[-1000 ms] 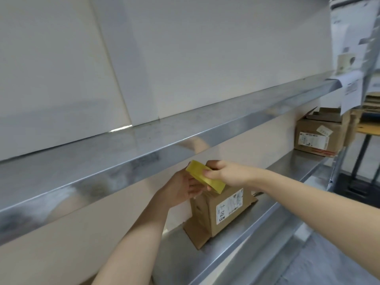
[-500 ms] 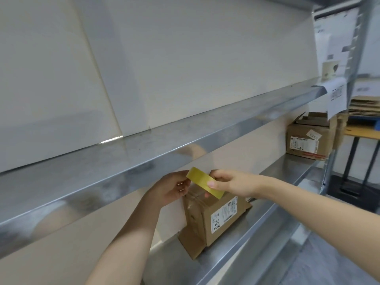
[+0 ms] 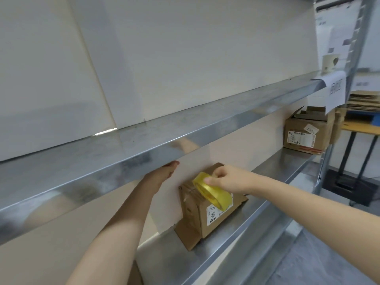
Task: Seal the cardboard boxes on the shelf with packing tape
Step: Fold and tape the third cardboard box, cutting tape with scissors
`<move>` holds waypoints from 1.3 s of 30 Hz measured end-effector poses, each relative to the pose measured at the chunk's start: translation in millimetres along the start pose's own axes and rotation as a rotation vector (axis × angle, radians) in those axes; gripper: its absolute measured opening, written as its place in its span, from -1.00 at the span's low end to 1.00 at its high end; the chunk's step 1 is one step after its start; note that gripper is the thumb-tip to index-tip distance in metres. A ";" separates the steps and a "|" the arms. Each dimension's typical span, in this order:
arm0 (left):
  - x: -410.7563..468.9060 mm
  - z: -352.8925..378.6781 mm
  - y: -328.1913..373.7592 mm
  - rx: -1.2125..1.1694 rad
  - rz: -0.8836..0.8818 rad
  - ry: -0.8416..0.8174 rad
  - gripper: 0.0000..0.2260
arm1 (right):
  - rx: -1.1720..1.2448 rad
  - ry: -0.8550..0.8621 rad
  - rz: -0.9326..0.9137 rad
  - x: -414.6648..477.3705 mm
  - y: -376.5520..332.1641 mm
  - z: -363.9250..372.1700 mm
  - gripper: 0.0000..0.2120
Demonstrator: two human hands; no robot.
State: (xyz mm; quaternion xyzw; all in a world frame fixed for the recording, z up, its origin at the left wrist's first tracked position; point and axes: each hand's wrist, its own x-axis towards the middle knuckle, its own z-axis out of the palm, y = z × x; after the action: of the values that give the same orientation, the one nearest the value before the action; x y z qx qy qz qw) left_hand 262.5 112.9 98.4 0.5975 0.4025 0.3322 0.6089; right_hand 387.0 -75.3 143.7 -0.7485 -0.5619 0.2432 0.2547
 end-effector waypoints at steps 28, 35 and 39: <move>24.0 4.5 -90.4 0.270 0.254 0.325 -0.87 | -0.289 -0.282 0.350 1.0 9.7 39.3 -0.61; 26.1 14.1 -112.5 0.196 0.430 0.443 -0.83 | -0.168 -0.337 0.381 1.5 17.8 41.9 -0.62; 28.1 16.3 -116.7 0.190 0.448 0.478 -0.83 | -0.102 -0.377 0.400 2.4 17.1 39.0 -0.60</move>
State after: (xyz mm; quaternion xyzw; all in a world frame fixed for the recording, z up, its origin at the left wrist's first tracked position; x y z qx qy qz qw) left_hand 280.9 122.7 -21.0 0.6303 0.4217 0.5494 0.3509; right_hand 374.5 -72.9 102.9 -0.7979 -0.4520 0.3951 0.0546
